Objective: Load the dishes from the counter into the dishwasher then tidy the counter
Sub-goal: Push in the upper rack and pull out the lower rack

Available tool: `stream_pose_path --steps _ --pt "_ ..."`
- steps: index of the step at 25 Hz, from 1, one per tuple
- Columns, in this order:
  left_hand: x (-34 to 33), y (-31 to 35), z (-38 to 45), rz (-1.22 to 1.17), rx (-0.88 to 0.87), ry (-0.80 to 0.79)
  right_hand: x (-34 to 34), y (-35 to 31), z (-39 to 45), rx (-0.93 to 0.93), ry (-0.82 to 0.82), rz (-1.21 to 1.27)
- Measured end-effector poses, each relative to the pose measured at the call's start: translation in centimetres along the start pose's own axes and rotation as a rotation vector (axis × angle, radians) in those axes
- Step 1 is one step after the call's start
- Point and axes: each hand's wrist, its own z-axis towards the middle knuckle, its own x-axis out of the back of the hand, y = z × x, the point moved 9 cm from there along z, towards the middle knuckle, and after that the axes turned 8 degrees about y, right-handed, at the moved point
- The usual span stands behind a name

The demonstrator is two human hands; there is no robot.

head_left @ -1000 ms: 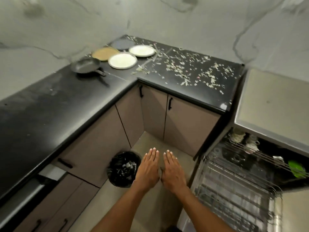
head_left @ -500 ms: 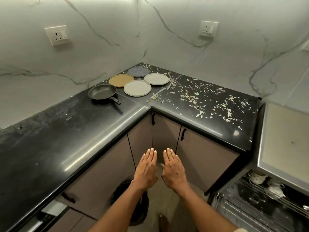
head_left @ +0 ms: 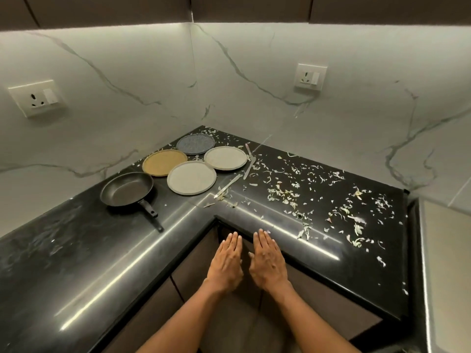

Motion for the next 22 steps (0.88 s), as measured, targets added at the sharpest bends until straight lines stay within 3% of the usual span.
stream_pose_path --steps 22 --pt "-2.2 -17.1 25.6 -0.028 0.123 0.015 -9.2 -2.2 31.8 0.139 -0.129 -0.107"
